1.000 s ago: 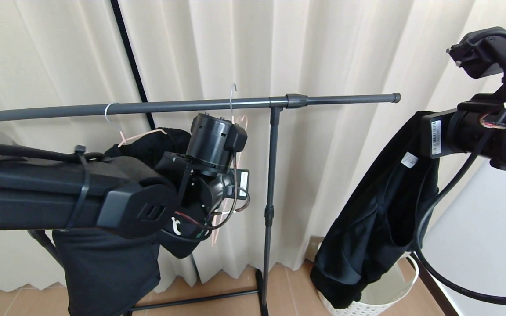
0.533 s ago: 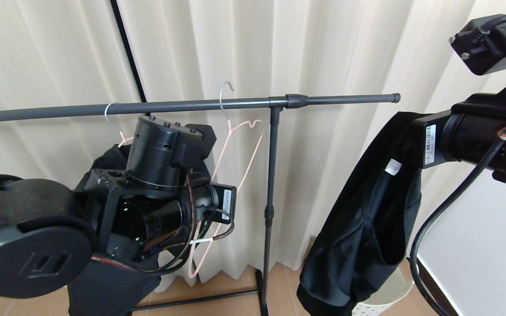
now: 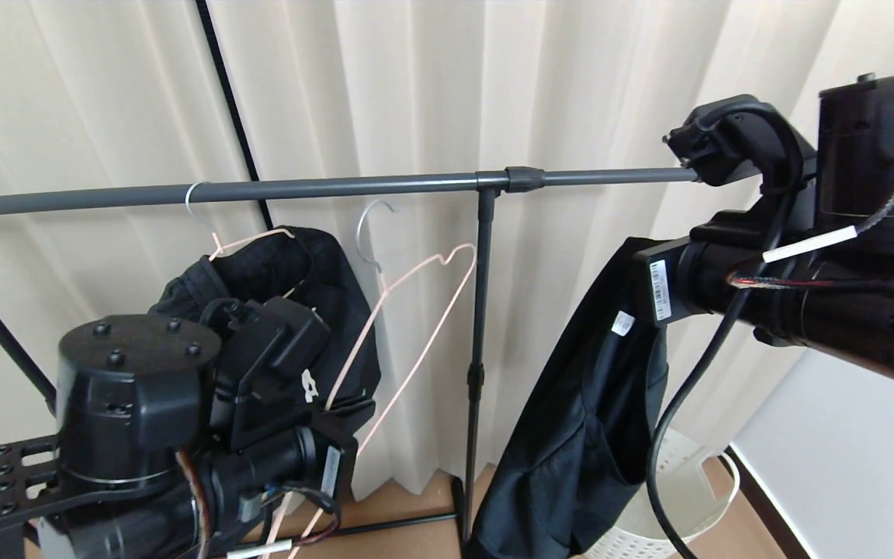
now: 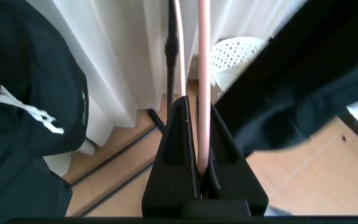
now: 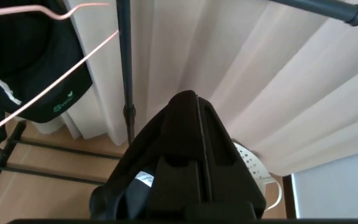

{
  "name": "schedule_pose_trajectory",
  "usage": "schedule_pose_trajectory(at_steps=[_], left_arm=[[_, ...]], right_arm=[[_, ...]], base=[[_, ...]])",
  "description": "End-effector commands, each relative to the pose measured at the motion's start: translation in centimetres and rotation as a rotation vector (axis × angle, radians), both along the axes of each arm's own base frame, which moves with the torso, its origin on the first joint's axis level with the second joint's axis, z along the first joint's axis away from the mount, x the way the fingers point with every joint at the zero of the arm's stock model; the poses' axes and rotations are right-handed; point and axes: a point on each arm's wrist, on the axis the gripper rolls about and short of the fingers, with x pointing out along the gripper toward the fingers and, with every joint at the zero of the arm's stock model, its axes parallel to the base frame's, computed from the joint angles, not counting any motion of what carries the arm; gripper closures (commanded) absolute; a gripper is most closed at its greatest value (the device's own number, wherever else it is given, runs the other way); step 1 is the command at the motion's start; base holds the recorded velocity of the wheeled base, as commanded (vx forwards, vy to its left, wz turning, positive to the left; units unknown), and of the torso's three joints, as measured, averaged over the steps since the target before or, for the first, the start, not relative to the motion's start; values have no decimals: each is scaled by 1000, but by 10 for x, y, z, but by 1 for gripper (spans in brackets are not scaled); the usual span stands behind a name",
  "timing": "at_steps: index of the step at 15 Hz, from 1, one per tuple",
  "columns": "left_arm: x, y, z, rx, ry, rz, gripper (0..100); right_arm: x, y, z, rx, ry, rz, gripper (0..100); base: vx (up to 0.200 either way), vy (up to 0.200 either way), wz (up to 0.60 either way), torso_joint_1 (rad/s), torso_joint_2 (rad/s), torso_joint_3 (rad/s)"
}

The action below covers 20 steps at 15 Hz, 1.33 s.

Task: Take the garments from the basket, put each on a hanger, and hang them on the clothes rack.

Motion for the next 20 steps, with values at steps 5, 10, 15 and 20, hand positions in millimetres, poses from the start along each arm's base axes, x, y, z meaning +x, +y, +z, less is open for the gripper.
schedule_pose_trajectory(at_steps=[5,10,15,20], left_arm=[[-41,35,-9,6,-41,-108,100],[-48,37,-20,-27,-12,-219,100],[-51,37,-25,-30,15,-308,100],[-56,32,-25,-34,17,-358,100]], right_arm=[[23,19,-29,-53,42,-25,100],[34,19,-33,-69,13,-124,100],[48,18,-37,-62,-17,-187,100],[57,21,-39,-46,-31,-196,100]], base=[[0,0,0,0,0,0],[0,0,0,0,0,0],[0,0,0,0,0,0],[0,0,0,0,0,0]])
